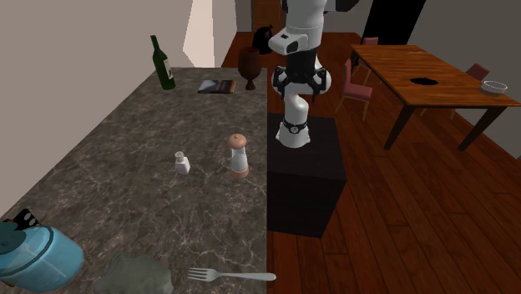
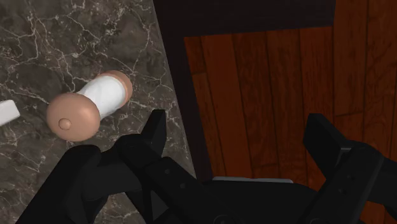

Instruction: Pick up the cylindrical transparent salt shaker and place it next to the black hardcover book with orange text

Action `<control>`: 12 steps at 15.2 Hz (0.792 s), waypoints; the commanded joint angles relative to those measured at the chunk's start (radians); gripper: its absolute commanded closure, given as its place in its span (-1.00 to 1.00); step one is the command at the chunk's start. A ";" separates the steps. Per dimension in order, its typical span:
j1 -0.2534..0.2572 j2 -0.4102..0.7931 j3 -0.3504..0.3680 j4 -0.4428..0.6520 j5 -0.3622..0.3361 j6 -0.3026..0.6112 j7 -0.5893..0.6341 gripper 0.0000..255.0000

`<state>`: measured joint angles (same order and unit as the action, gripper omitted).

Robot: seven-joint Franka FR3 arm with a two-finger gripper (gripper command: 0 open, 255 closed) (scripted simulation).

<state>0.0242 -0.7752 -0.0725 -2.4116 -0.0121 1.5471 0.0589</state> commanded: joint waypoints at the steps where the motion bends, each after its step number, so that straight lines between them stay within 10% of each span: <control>1: 0.000 0.000 0.000 0.000 0.000 0.000 0.000 -1.00; 12: -0.059 0.094 -0.301 -0.089 -0.125 0.229 -0.340 -1.00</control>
<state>-0.0319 -0.7017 -0.3424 -2.5012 -0.1281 1.7513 -0.2453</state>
